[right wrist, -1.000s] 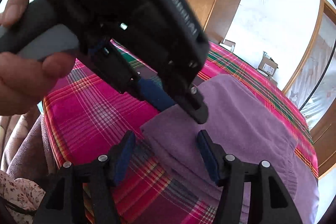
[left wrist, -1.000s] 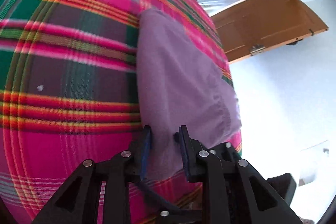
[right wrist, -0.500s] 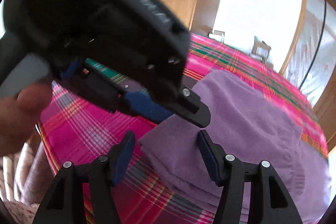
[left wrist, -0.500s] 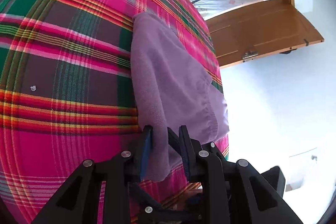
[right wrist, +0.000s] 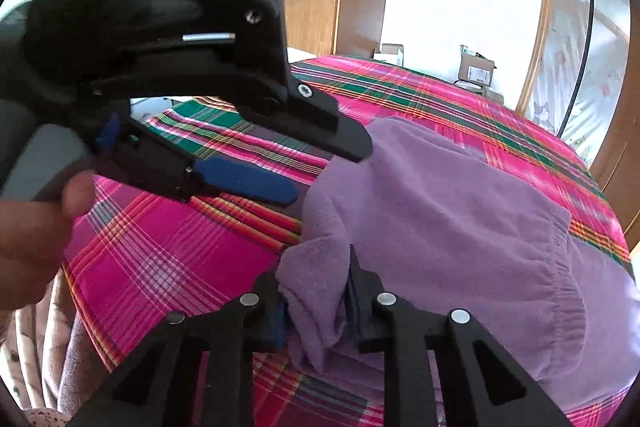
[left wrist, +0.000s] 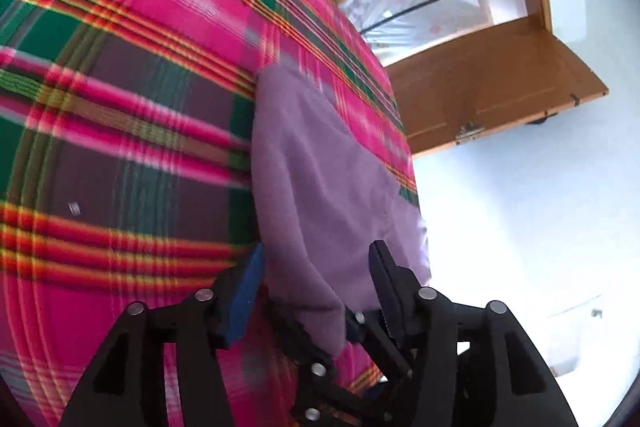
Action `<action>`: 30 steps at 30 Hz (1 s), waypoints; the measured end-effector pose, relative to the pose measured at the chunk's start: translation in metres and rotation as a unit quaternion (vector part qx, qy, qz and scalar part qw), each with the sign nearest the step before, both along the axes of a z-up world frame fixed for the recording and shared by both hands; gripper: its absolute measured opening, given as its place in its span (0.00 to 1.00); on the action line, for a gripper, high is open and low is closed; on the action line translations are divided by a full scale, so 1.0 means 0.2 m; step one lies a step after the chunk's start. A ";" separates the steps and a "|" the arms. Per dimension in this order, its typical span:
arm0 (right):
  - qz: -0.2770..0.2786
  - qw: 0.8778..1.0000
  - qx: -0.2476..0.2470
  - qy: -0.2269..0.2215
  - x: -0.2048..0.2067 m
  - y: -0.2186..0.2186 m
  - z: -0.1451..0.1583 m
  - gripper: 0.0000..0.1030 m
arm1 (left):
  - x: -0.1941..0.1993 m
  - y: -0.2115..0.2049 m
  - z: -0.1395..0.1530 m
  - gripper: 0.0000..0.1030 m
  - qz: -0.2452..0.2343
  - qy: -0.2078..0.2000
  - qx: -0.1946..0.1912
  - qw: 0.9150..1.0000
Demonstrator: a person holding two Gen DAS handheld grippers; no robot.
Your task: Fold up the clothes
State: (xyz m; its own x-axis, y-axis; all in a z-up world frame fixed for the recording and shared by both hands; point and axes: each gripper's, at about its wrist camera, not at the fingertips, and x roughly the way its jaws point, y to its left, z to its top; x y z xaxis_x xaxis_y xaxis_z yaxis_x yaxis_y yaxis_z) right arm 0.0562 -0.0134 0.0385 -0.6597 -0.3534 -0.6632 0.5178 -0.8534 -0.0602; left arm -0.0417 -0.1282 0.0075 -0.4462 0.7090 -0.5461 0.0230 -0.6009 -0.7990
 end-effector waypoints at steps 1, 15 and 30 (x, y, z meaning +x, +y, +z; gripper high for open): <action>0.001 1.000 -0.001 0.001 0.01 0.01 0.00 0.21 | -0.01 -0.01 0.00 0.56 0.004 0.002 0.002 1.000; 0.013 1.000 -0.027 0.002 0.05 -0.01 0.06 0.19 | -0.24 -0.06 -0.11 0.60 0.002 -0.006 0.002 1.000; 0.016 0.999 -0.037 -0.007 0.12 0.00 0.07 0.19 | -0.52 0.08 -0.07 0.60 -0.029 -0.008 -0.010 1.000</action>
State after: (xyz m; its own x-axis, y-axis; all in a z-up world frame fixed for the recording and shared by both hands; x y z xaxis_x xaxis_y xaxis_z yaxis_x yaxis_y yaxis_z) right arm 0.0812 -0.0141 0.0517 -0.6384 -0.4226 -0.6433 0.5452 -0.8382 0.0096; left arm -0.1452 -0.1125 -0.0072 -0.3963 0.7228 -0.5661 -0.0002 -0.6167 -0.7872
